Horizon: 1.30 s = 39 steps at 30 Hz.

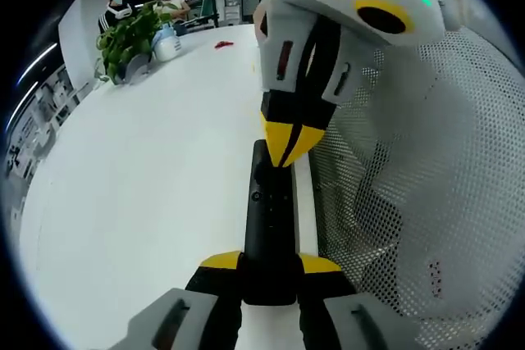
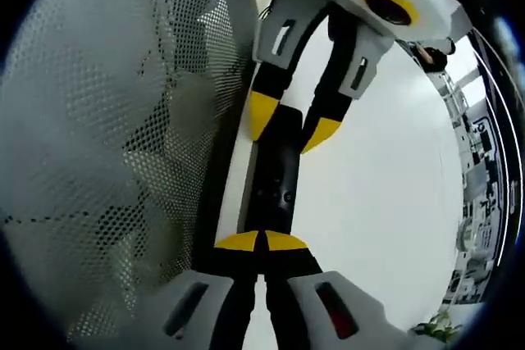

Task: Press the specified remote control buttons in sequence, fully releasing each button before pressing the next.

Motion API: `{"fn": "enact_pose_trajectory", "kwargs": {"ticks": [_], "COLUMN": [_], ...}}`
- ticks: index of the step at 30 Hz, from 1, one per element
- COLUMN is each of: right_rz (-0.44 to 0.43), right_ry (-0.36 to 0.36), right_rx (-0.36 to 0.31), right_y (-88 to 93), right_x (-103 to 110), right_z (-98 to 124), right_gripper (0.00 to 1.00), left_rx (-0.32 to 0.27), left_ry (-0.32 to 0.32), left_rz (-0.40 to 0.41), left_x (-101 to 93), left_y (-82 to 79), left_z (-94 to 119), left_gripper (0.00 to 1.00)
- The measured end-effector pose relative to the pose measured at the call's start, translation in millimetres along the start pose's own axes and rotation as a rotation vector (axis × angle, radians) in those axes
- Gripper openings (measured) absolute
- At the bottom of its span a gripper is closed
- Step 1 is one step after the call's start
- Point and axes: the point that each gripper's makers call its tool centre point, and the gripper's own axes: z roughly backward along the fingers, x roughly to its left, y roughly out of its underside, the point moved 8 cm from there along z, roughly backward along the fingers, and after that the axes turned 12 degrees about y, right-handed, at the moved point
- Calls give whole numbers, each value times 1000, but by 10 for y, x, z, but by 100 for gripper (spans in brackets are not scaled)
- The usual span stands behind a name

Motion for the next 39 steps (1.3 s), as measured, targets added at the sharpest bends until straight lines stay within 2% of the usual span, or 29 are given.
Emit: {"fn": "enact_pose_trajectory", "kwargs": {"ticks": [1,3,5,7,10,11,13,17,21,24,27,30,32,36,39], "right_rz": [-46,-66,-137,-194,-148,-88,-38,7,11,4,26,9,24,49,34], "right_ry": [15,15,-6,-22,-5,19,33,43,49,5,32,25,40,39,41], "right_rx": [-1,-39,-27,18,19,-2,-9,20,22,-3,16,16,-2,7,7], "right_y": [7,48,58,39,23,26,24,-19,-21,-36,-46,-44,-53,-80,-71], "right_x": [10,8,-4,-43,-21,-11,7,28,30,78,59,46,42,48,47], "right_z": [2,7,2,-4,-5,4,9,8,24,25,9,13,18,3,4], "right_gripper": [0,0,0,0,0,0,0,0,0,0,0,0,0,0,0], "left_rx": [-1,2,4,0,-8,-9,-9,10,6,3,6,6,3,-2,-3], "left_ry": [0,-1,-1,-4,-9,-10,-13,-15,-21,-20,-21,-20,-18,-16,-16], "left_rz": [-1,-1,-2,-1,5,5,9,4,14,19,24,24,24,25,27], "left_x": [1,-1,0,-1,-6,-6,-6,-9,-14,-10,-8,-7,-5,-1,0], "left_y": [-1,-5,-7,-5,-2,-2,-6,-24,-16,-14,-18,-17,-16,-13,-12], "left_z": [-1,-1,-2,-2,-2,-2,-4,-10,-9,-9,-10,-9,-8,-7,-8], "left_gripper": [25,25,25,25,25,25,25,25,25,25,25,25,25,25,25]}}
